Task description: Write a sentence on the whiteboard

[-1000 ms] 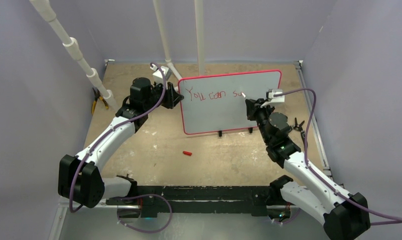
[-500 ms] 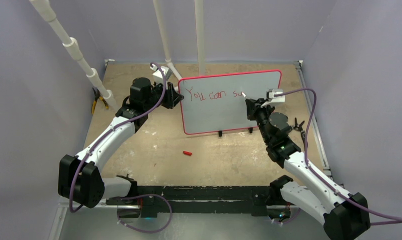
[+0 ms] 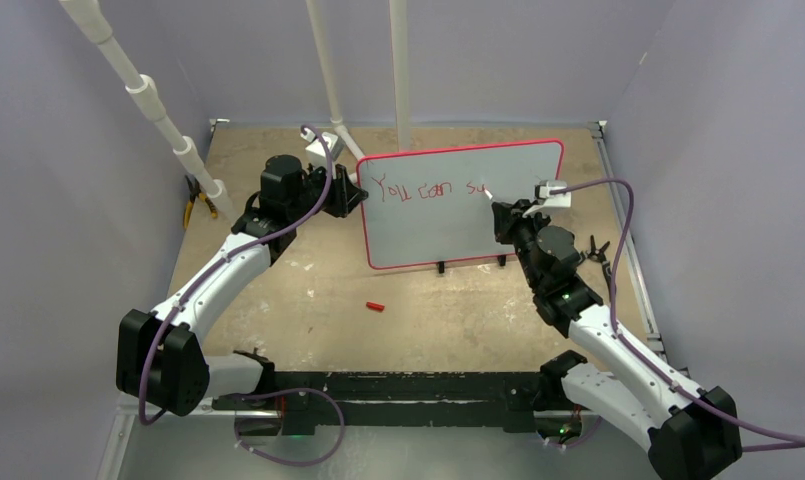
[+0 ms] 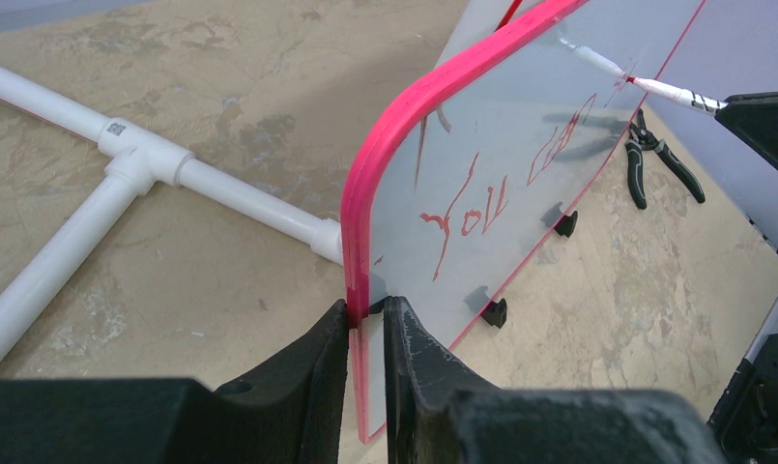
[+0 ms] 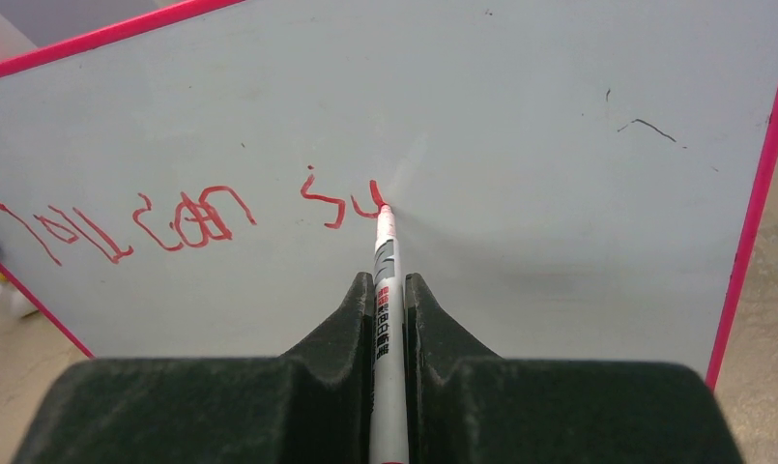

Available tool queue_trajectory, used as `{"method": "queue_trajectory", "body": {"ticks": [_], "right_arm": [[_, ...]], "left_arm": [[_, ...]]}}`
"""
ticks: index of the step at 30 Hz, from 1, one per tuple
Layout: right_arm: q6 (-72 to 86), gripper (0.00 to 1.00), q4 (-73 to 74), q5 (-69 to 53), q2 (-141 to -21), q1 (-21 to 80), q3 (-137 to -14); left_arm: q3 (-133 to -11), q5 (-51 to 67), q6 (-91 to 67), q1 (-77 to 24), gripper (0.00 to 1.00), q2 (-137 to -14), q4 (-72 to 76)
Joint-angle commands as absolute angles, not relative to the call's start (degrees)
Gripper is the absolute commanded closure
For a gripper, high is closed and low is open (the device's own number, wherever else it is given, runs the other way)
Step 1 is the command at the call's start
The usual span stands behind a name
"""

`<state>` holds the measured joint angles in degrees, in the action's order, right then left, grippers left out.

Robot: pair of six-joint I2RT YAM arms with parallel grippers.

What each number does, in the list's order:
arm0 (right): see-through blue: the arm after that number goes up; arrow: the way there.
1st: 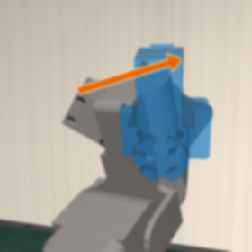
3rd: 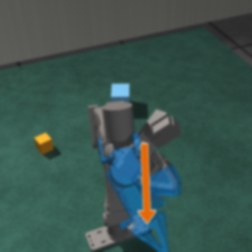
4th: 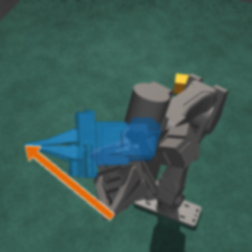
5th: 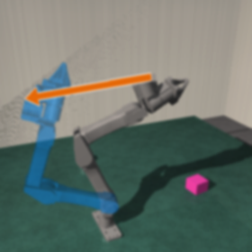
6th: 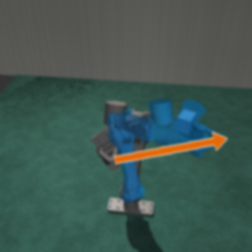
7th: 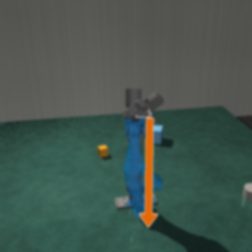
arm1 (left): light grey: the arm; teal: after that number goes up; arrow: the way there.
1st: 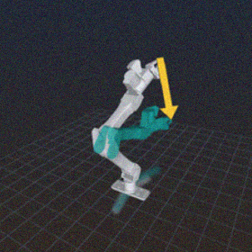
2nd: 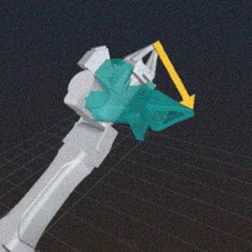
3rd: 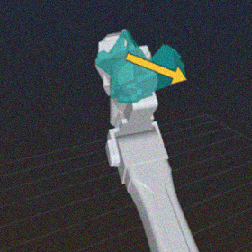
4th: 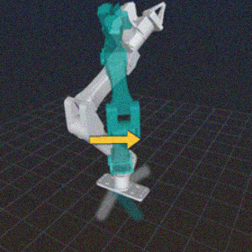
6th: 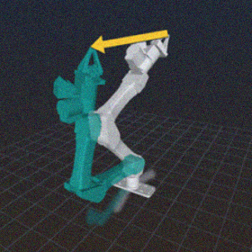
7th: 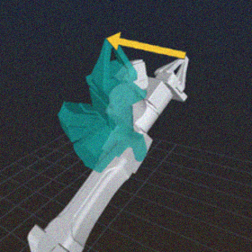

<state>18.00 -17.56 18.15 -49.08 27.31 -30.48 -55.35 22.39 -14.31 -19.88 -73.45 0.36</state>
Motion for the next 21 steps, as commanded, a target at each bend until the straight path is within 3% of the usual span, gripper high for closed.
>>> {"method": "queue_trajectory", "body": {"ticks": [1,21], "right_arm": [[18.80,1.00,-16.46,21.15,-48.93,27.15,-29.80],[17.33,1.00,-15.64,21.58,-45.01,27.10,-31.71]], "left_arm": [[-54.60,24.61,-13.98,-19.78,0.83,-72.51,2.81],[-54.35,24.52,-13.89,-19.78,0.83,-72.21,2.80]]}}
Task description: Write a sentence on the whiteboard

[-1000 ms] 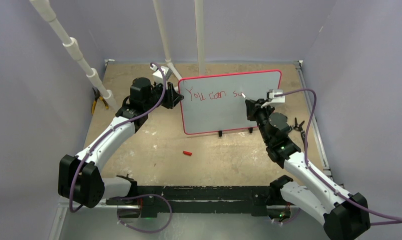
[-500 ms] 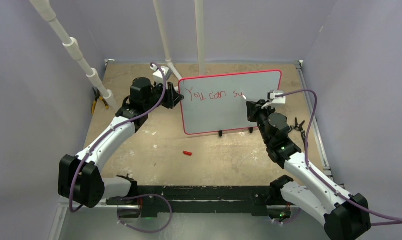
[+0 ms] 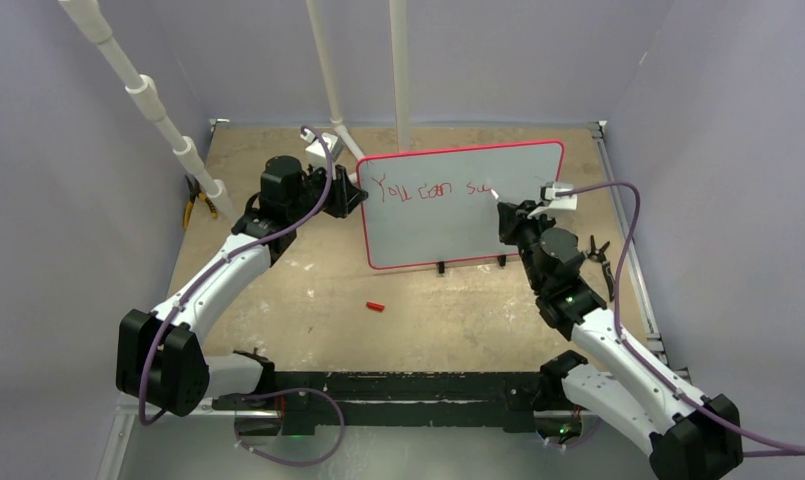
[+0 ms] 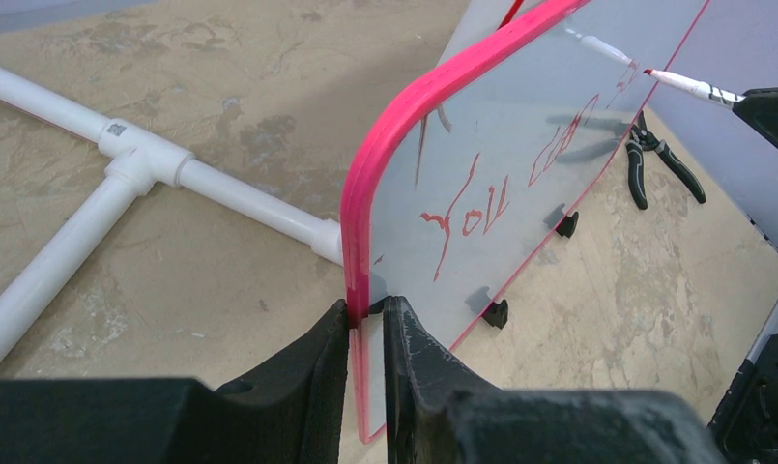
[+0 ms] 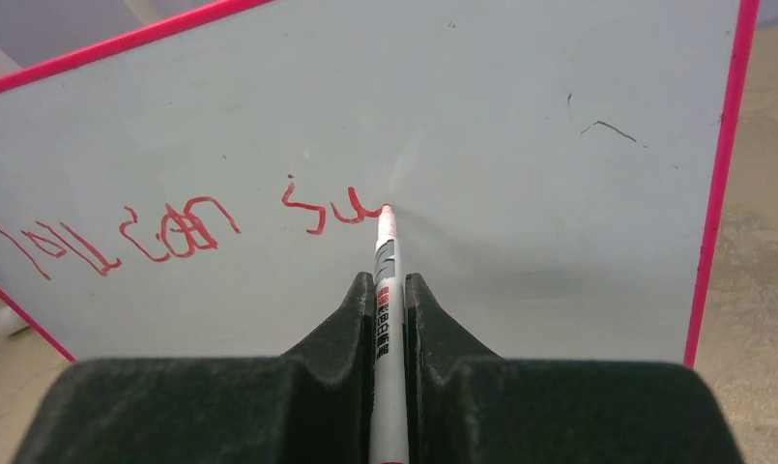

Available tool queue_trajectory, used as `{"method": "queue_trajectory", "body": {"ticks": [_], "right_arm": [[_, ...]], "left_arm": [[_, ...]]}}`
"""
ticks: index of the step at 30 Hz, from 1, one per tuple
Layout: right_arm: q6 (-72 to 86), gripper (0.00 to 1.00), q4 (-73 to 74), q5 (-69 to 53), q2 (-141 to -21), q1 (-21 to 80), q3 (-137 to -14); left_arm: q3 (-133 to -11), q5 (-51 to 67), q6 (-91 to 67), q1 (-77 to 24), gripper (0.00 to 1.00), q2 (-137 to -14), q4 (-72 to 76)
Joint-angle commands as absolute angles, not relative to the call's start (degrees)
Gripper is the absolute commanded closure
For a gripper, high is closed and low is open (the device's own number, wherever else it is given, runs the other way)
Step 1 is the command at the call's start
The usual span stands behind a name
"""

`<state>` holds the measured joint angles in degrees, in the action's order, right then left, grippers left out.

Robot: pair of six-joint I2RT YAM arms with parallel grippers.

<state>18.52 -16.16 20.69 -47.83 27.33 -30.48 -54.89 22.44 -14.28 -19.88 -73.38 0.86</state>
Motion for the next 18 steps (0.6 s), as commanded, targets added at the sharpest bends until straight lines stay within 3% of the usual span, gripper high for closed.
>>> {"method": "queue_trajectory", "body": {"ticks": [1,18], "right_arm": [[17.17,1.00,-15.12,21.62,-44.46,27.15,-31.86],[17.42,1.00,-15.16,16.81,-44.30,23.65,-32.36]], "left_arm": [[-54.35,24.52,-13.90,-19.78,0.83,-72.16,2.81],[-54.14,24.43,-14.19,-19.78,0.83,-71.72,2.74]]}}
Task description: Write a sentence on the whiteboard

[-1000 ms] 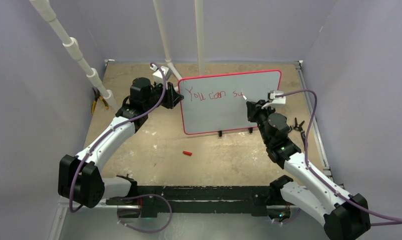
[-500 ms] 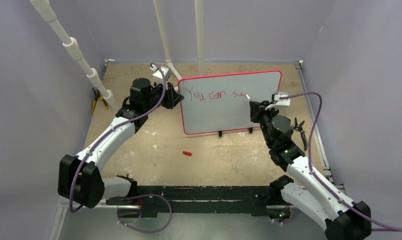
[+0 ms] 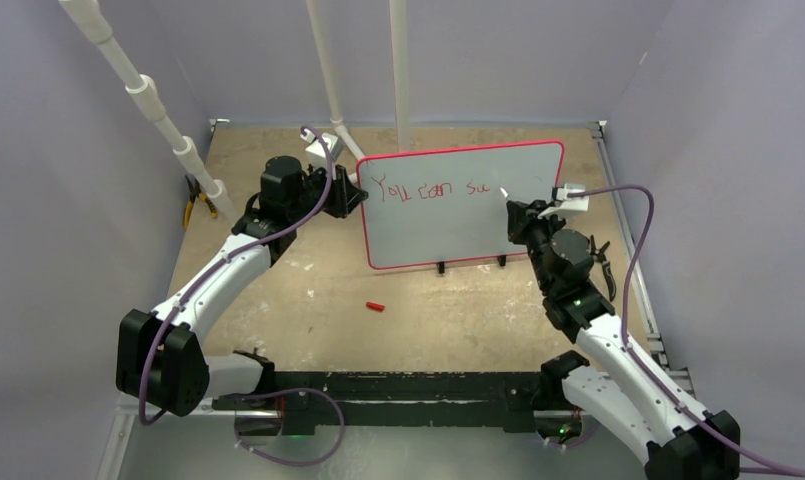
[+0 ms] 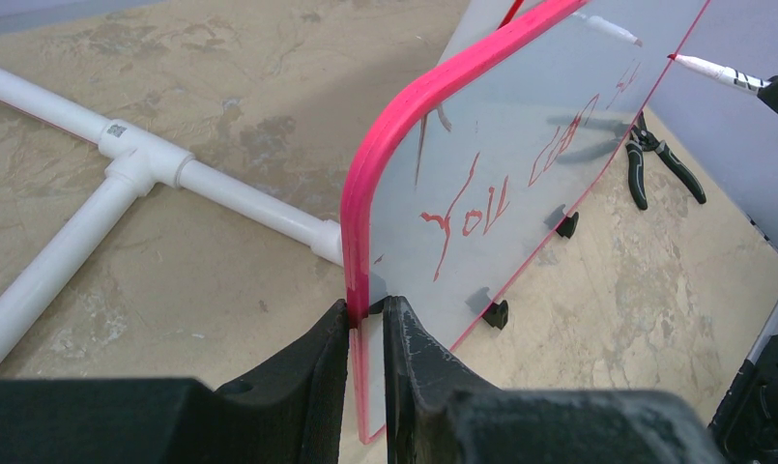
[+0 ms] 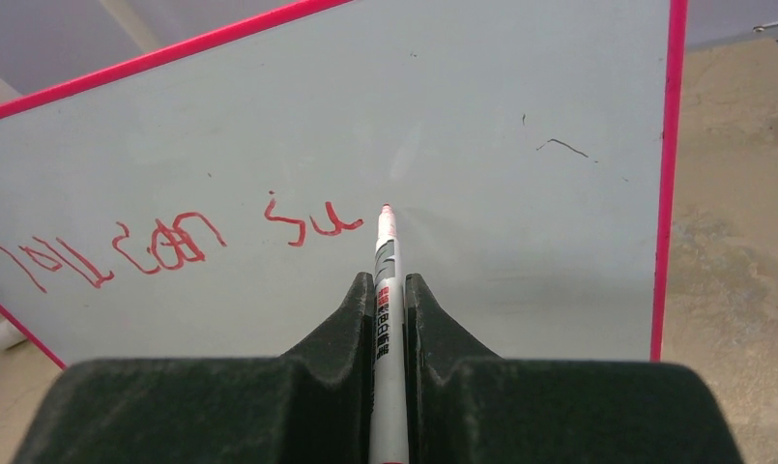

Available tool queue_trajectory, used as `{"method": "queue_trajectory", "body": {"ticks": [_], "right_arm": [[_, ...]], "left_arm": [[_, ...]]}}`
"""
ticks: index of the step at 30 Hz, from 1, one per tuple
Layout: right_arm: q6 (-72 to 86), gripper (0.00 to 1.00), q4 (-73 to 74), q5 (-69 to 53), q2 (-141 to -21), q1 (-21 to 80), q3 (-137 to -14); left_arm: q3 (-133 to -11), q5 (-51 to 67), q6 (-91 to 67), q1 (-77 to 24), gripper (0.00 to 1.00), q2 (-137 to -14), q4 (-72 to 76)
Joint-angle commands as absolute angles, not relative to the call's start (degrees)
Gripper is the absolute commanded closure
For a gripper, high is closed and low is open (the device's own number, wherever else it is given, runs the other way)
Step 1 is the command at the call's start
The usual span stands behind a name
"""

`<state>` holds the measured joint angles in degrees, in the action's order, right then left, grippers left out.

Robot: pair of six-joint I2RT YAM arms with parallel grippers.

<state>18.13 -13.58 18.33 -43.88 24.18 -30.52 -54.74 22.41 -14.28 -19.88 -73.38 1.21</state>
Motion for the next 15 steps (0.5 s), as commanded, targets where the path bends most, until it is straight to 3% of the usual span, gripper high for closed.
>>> {"method": "queue_trajectory", "body": {"ticks": [1,15], "right_arm": [[17.35,1.00,-15.57,16.55,-44.37,23.64,-32.39],[16.44,1.00,-19.70,18.57,-46.78,23.63,-33.15]], "left_arm": [[-54.12,24.43,-14.10,-19.78,0.83,-71.68,2.73],[-54.08,24.33,-13.88,-19.78,0.83,-71.90,2.72]]}}
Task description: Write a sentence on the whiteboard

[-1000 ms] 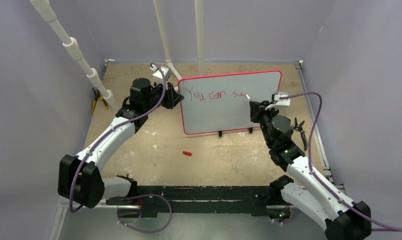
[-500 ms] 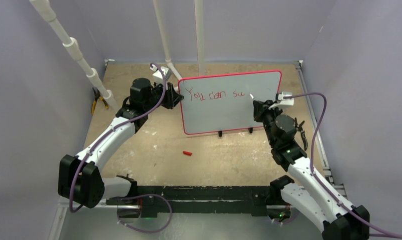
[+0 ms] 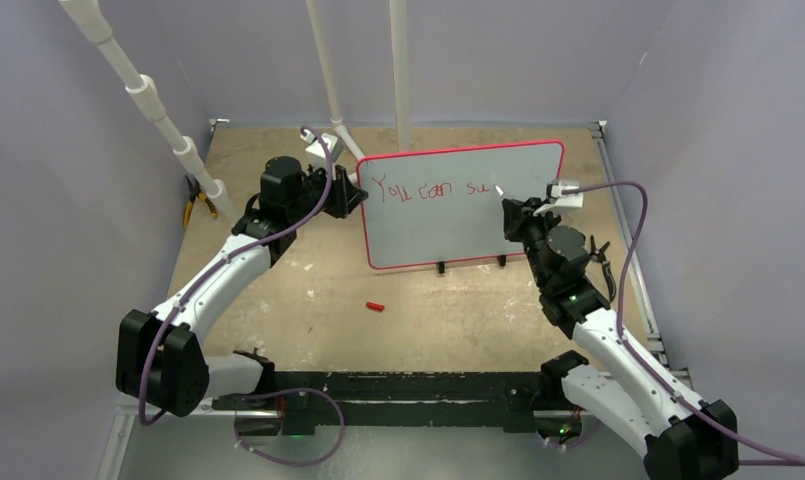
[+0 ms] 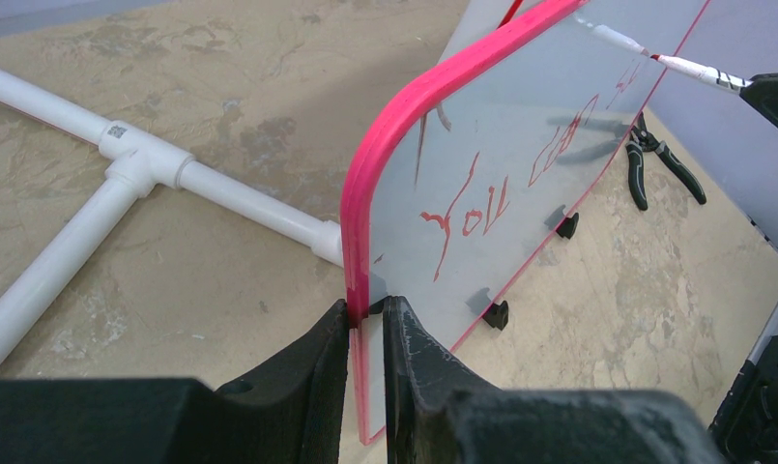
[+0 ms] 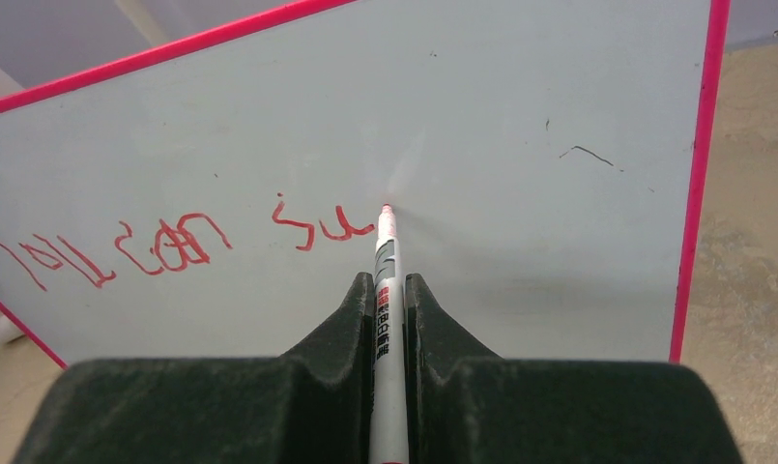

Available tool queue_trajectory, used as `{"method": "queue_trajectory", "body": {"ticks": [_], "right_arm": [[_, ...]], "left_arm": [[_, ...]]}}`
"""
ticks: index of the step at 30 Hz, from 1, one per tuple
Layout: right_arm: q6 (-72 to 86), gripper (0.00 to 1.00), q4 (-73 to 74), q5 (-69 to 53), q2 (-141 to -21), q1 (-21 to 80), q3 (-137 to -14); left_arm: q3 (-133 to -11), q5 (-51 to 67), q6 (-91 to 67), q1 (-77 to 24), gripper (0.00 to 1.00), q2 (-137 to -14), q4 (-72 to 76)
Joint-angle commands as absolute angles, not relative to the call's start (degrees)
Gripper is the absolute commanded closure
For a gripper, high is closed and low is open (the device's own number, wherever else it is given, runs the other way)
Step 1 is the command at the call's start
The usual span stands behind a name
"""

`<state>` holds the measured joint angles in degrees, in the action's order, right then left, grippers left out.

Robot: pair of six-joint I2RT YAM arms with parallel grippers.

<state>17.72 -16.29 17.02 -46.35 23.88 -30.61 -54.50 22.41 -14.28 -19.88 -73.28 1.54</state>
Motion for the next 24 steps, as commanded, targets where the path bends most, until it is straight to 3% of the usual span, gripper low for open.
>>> {"method": "queue_trajectory", "body": {"ticks": [1,17,24], "right_arm": [[16.39,1.00,-19.84,18.76,-47.02,23.64,-33.21],[14.74,1.00,-19.29,11.30,-49.27,23.64,-33.49],[16.26,1.00,-16.09,13.32,-48.95,23.64,-32.78]], "left_arm": [[-54.06,24.34,-13.89,-19.78,0.83,-71.97,2.72],[-54.16,24.60,-13.89,-19.78,0.83,-72.17,2.77],[-54.20,24.50,-13.89,-19.78,0.83,-71.74,2.72]]}}
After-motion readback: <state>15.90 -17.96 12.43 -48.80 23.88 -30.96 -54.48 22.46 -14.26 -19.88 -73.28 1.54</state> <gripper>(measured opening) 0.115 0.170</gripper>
